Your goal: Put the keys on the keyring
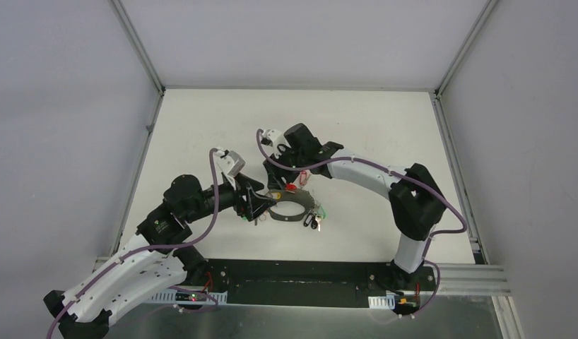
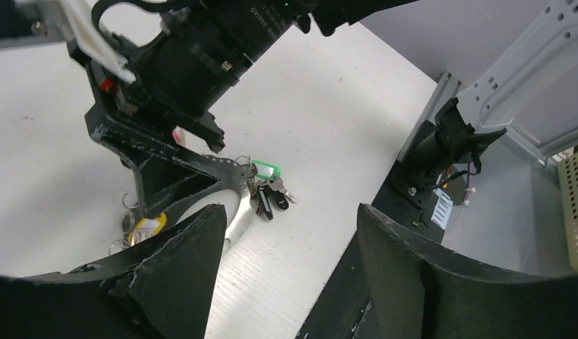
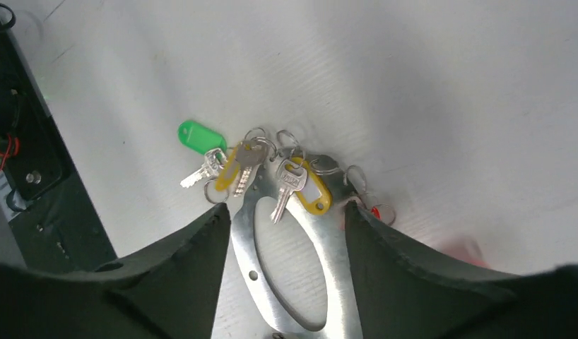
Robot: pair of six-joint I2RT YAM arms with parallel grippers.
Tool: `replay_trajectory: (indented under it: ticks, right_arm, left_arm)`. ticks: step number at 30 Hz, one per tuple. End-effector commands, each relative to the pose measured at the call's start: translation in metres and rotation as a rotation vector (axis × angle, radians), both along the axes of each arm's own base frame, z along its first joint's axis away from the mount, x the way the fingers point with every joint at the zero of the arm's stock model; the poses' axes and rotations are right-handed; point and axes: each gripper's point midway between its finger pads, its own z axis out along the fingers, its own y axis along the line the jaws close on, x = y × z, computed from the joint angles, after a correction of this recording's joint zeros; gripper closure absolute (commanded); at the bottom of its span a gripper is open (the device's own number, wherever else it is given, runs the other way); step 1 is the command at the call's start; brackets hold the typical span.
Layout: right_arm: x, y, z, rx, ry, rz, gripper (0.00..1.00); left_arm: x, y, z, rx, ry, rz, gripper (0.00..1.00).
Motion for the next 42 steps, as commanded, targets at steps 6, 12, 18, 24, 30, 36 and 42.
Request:
replay_trajectory:
  ticks: [6, 12, 18, 24, 30, 36, 42]
  right_arm:
    - [0.025, -0.039, 0.074, 0.146, -0.16, -0.251, 0.14]
    - [0.016, -0.104, 0.071, 0.099, -0.077, -0.505, 0.0]
    - [0.005, -0.166, 0.048, 0.003, 0.057, -0.791, 0.0]
    - [-0.002, -0.183, 0.019, -0.029, 0.159, -0.841, 0.0]
    - [0.004, -0.166, 0.004, -0.037, 0.3, -0.781, 0.0]
    - [0.021, -0.137, -0.018, -0.057, 0.401, -0.69, 0.09]
    - [0.042, -0.112, -0.024, -0.015, 0.462, -0.622, 0.23]
  left_arm:
    - [0.008, 0.005, -0.027, -0.062, 0.279, 0.145, 0.12]
    - [0.017, -0.001, -0.055, -0.033, 0.475, 0.22, 0.01]
    - [0.022, -0.024, -0.08, 0.079, 0.579, 0.163, 0.01]
    - [0.044, -0.022, -0.11, 0.117, 0.663, 0.286, 0.01]
    - [0.071, -0.008, -0.12, 0.083, 0.682, 0.384, 0.02]
    - [0.095, -0.006, -0.142, 0.091, 0.79, 0.345, 0.07]
    - [0.111, -0.023, -0.151, 0.061, 0.817, 0.248, 0.14]
